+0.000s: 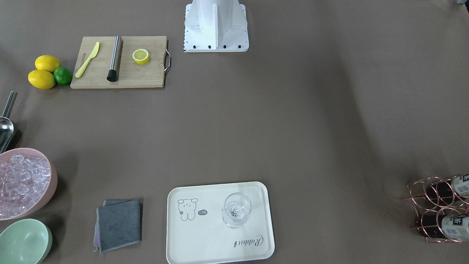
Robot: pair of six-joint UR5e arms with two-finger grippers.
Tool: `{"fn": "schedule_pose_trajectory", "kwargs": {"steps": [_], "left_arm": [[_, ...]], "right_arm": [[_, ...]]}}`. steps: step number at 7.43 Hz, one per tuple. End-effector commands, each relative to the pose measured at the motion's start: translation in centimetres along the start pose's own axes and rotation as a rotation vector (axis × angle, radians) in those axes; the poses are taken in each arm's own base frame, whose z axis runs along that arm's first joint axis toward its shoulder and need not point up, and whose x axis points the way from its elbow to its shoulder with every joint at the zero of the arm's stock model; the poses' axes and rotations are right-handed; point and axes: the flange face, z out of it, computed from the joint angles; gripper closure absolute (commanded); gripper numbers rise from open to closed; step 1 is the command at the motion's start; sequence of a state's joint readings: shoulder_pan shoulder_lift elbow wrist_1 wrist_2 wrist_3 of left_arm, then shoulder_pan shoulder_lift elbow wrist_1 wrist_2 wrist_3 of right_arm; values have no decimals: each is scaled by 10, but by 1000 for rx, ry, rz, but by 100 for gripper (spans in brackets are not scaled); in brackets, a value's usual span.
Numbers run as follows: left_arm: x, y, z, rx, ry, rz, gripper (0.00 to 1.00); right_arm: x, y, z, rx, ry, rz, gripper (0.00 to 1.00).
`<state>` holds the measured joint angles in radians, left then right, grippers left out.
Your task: Take tea from basket to plate
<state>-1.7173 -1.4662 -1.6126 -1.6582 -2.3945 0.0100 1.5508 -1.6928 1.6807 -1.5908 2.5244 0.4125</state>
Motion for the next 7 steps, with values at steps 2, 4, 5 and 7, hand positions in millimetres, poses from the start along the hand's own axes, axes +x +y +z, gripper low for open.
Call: {"fn": "schedule_pose_trajectory", "kwargs": {"steps": [2, 4, 5, 7], "left_arm": [[1, 0, 0, -5, 0, -5, 3], [3, -4, -3, -32, 0, -32, 3], [4, -4, -3, -31, 2, -32, 3], [2, -3, -2, -34, 2, -35, 3]], "right_arm": [[2, 0, 0, 2, 5, 1, 0], [5, 1, 2, 1, 11, 3, 0], [4, 1, 1, 2, 10, -1, 0], [6, 2, 2, 0, 11, 2, 0]]}}
